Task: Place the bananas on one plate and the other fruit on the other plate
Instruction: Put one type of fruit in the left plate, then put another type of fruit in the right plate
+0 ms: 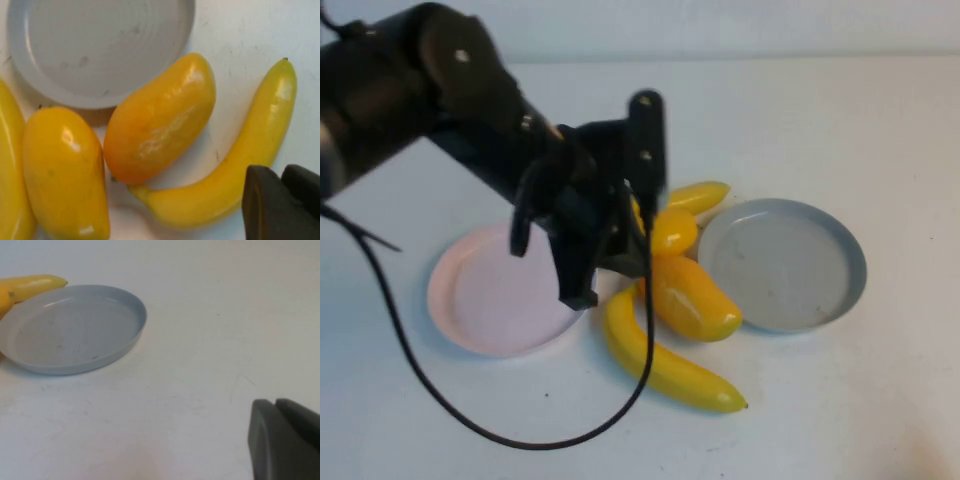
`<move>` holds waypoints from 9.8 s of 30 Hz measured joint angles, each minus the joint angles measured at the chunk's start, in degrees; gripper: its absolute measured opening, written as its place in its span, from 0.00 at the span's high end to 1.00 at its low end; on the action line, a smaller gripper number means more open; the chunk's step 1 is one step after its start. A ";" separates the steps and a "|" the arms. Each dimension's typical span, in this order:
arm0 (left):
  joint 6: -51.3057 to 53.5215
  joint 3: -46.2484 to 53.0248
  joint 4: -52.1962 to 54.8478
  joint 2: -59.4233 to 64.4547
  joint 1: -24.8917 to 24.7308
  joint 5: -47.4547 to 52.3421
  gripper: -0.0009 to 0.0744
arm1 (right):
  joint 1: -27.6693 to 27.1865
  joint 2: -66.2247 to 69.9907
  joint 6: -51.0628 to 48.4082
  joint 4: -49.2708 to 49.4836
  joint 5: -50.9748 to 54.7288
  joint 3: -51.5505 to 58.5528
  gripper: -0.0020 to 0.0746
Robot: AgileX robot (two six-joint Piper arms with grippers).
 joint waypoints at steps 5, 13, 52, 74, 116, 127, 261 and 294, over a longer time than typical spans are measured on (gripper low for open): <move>0.70 -6.21 7.02 7.12 -7.01 1.27 0.61 | 0.00 0.00 0.00 0.00 0.00 0.00 0.99; 9.70 -7.11 8.19 12.93 -9.06 -5.05 0.10 | 0.00 0.00 0.00 0.00 0.00 0.00 0.99; 22.44 -7.14 9.76 19.73 -9.06 -12.27 0.32 | 0.00 0.00 0.00 0.00 0.00 0.00 1.00; -56.08 -0.77 16.24 3.92 7.43 -10.16 0.32 | 0.00 0.00 0.00 0.00 0.00 0.00 1.00; -37.98 0.51 27.29 6.45 -1.05 -20.32 0.10 | 0.00 0.00 0.00 0.00 0.00 0.00 1.00; -18.47 -9.07 19.69 18.81 -4.99 -20.62 0.10 | 0.00 0.00 0.00 0.00 0.00 0.00 1.00; -81.88 65.40 33.26 -72.54 8.13 -60.33 0.99 | 0.00 0.00 0.00 0.00 0.00 0.00 1.00; -77.08 83.83 26.79 -95.32 27.06 -40.42 0.99 | 0.00 0.00 0.00 0.00 0.00 0.09 1.00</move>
